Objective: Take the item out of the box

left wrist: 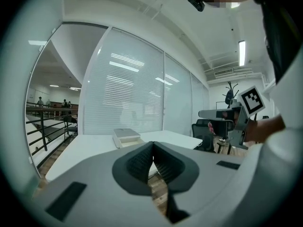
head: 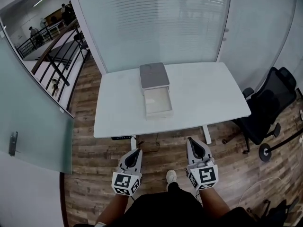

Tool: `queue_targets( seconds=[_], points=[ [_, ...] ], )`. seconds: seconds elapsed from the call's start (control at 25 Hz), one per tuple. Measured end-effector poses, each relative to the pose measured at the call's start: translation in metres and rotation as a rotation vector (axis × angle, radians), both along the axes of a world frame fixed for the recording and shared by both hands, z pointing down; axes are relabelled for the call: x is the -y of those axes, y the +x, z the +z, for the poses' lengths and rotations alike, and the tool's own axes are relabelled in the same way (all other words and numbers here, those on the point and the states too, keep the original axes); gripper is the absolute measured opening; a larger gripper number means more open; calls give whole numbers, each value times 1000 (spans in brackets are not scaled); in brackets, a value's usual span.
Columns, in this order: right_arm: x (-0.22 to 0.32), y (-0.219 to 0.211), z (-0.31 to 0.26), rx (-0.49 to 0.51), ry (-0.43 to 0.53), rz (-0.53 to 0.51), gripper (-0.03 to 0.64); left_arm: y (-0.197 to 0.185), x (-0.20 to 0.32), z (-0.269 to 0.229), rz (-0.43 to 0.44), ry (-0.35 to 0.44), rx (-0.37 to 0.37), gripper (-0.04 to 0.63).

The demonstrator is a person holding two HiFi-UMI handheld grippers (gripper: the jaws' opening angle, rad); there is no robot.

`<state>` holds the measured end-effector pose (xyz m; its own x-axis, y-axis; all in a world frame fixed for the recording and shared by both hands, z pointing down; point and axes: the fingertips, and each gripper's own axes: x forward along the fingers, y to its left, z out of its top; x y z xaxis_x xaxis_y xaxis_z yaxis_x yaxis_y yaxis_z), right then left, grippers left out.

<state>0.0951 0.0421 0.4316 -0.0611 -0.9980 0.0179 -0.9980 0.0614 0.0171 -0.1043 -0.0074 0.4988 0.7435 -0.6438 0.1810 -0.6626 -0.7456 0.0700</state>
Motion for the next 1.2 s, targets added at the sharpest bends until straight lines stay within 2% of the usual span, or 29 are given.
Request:
queue_targets(
  seconds=[0.24, 0.52, 0.8, 1.2],
  points=[
    [43, 25, 5, 1, -16, -48, 6, 27, 36, 1, -27, -3, 15, 11],
    [97, 39, 23, 8, -62, -151, 6, 49, 71, 2, -76, -16, 28, 11],
    [142, 25, 51, -24, -164, -333, 6, 53, 105, 8, -146, -31, 59, 11],
    [192, 19, 56, -46, -174, -417, 6, 53, 124, 21, -210, -57, 63, 11]
  ],
)
